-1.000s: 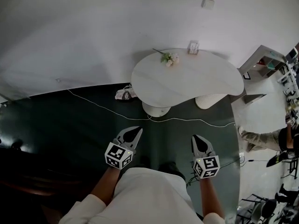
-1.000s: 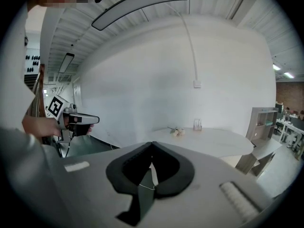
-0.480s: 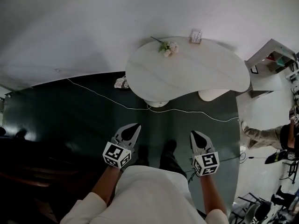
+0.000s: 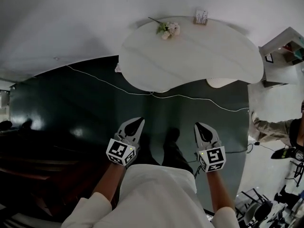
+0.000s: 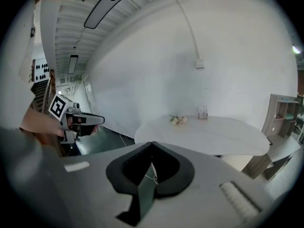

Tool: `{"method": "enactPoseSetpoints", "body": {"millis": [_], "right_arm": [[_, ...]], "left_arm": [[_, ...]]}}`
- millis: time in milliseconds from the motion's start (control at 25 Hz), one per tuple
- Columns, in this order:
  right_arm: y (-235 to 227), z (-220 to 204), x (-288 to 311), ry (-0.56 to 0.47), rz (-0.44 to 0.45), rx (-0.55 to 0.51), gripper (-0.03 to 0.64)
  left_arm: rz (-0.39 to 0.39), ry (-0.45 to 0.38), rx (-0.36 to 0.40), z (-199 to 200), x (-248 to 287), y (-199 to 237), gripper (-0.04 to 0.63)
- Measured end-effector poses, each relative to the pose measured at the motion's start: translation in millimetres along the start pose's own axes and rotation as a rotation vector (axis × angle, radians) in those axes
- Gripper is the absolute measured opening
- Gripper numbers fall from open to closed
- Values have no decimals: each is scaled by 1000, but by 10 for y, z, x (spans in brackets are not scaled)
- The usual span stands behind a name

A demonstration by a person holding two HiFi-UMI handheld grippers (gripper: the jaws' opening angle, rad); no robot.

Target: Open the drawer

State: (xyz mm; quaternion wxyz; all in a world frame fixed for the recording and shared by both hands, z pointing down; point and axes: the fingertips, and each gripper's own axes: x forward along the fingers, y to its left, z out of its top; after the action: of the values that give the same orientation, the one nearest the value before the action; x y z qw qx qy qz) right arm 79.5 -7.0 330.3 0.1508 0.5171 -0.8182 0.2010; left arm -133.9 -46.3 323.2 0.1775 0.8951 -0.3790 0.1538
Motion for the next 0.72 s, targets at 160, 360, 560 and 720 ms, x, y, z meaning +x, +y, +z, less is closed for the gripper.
{"method": "enactPoseSetpoints", "body": {"millis": [160, 360, 560, 720], "right_arm": [[-240, -141, 99, 12, 33, 3, 11], [-420, -325, 212, 27, 73, 9, 11], [-590, -547, 356, 40, 102, 27, 11], [-680, -717, 500, 49, 124, 46, 11]], "left_arm": [[11, 16, -1, -113, 323, -114, 6], [41, 38, -9, -282, 610, -184, 6], [62, 82, -14, -555, 892, -215, 6], [92, 123, -29, -854, 1138, -206, 6]]}}
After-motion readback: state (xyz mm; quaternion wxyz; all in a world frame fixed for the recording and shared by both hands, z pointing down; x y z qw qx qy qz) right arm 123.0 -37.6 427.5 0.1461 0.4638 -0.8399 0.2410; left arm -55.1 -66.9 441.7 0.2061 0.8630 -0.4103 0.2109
